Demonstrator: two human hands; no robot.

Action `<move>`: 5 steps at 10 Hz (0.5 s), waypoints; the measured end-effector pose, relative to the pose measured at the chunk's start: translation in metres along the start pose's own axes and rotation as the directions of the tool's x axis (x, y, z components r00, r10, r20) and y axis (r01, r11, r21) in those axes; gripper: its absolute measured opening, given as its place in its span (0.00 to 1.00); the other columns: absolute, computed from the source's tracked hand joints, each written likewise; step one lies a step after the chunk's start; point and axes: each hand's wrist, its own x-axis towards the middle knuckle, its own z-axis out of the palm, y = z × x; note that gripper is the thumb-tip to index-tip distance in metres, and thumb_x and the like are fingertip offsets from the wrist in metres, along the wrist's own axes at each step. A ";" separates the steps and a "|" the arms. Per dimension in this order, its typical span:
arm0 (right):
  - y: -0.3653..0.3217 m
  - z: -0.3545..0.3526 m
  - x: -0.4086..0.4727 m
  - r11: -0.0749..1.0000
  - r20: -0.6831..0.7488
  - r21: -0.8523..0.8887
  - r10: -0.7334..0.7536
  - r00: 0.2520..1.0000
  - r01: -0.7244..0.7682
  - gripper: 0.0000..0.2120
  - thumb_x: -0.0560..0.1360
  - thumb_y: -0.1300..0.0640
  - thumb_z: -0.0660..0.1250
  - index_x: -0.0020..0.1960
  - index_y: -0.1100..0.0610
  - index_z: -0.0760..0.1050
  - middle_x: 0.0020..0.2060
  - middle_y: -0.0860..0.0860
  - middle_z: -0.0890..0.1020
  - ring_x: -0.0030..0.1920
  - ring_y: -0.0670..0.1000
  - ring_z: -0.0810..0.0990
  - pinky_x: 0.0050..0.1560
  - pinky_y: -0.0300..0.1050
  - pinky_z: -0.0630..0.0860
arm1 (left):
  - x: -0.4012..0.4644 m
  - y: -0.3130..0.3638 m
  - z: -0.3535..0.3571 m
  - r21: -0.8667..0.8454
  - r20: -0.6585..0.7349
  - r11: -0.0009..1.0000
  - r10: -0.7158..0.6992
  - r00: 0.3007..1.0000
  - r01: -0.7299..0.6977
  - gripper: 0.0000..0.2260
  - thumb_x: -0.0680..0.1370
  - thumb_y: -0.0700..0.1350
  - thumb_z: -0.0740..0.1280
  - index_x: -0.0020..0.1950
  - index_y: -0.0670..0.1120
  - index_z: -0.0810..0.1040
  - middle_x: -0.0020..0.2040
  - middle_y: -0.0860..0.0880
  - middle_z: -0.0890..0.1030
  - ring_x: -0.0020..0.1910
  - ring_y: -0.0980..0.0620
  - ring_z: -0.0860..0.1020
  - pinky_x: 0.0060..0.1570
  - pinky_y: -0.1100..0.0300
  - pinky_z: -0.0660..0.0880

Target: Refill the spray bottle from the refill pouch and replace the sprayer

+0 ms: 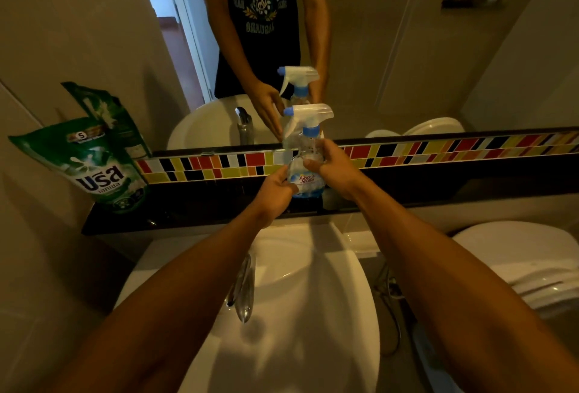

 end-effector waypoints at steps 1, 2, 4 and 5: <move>0.012 0.011 -0.006 0.997 -0.035 0.079 0.027 0.999 -0.024 0.25 0.82 0.62 0.67 0.77 0.53 0.66 0.70 0.54 0.77 0.68 0.56 0.79 0.64 0.54 0.80 | -0.001 0.001 0.002 -0.004 -0.010 1.000 -0.009 1.000 0.009 0.23 0.81 0.30 0.62 0.76 0.42 0.68 0.67 0.42 0.77 0.66 0.45 0.77 0.64 0.52 0.76; 0.018 0.015 -0.005 0.992 -0.040 0.126 0.016 0.999 -0.011 0.26 0.82 0.63 0.66 0.77 0.52 0.65 0.71 0.55 0.77 0.67 0.54 0.79 0.65 0.54 0.79 | 0.003 -0.002 0.001 0.007 -0.013 1.000 -0.019 1.000 0.019 0.24 0.80 0.30 0.62 0.76 0.42 0.68 0.68 0.42 0.77 0.66 0.44 0.77 0.66 0.50 0.76; 0.017 0.017 -0.007 0.993 -0.050 0.117 0.020 0.999 -0.014 0.28 0.81 0.63 0.68 0.78 0.53 0.65 0.71 0.55 0.77 0.69 0.56 0.78 0.68 0.59 0.78 | 0.001 -0.001 -0.001 0.030 -0.015 0.999 -0.021 1.000 0.022 0.23 0.81 0.31 0.62 0.75 0.42 0.69 0.67 0.44 0.78 0.66 0.45 0.77 0.65 0.52 0.76; 0.019 0.021 -0.008 0.989 -0.139 0.149 0.026 0.990 -0.005 0.30 0.81 0.62 0.70 0.79 0.52 0.64 0.73 0.55 0.76 0.71 0.57 0.77 0.68 0.58 0.78 | 0.004 -0.004 -0.010 0.127 -0.043 0.992 0.014 0.999 -0.008 0.24 0.79 0.36 0.67 0.76 0.44 0.69 0.68 0.47 0.77 0.68 0.45 0.76 0.67 0.48 0.75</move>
